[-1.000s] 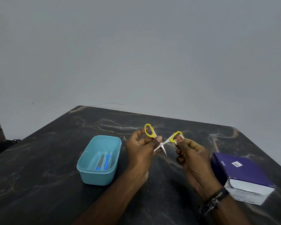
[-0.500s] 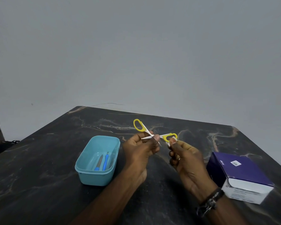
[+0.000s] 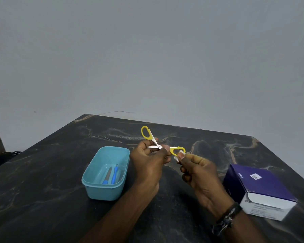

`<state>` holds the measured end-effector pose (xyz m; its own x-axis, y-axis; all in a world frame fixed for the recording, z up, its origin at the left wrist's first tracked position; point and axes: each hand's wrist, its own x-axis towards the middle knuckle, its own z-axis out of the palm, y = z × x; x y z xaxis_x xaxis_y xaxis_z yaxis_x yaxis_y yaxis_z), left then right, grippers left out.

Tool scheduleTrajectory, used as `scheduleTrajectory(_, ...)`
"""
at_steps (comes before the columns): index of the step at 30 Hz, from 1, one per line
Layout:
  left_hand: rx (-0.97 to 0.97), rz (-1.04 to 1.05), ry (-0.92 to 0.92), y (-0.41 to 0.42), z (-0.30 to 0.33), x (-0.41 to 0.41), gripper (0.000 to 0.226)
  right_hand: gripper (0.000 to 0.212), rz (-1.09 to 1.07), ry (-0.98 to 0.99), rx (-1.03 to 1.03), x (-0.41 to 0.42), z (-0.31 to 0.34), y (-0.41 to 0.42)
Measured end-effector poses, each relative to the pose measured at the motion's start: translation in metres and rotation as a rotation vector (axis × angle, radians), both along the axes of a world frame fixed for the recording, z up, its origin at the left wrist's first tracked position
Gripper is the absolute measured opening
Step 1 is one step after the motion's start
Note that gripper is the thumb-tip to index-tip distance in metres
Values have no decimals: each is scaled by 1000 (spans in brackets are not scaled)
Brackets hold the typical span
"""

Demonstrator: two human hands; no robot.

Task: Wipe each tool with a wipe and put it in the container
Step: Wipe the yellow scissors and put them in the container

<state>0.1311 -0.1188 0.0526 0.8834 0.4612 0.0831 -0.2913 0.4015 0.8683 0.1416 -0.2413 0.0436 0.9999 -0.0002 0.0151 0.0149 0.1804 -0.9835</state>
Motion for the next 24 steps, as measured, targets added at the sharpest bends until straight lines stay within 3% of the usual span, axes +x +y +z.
scheduleTrajectory(5,216,26,-25,2,-2,3,30,14,-79,-52,-32,5,2,-9)
scheduleTrajectory(10,448,-4,-21,2,-6,3,39,13,-27,-208,-230,4,4,-14)
scheduleTrajectory(17,398,31,-17,1,-3,2,64,9,64,-285,-370,7,7,-17)
scheduleTrajectory(24,389,39,-9,3,-1,0,35,10,106,-278,-396,7,4,-19)
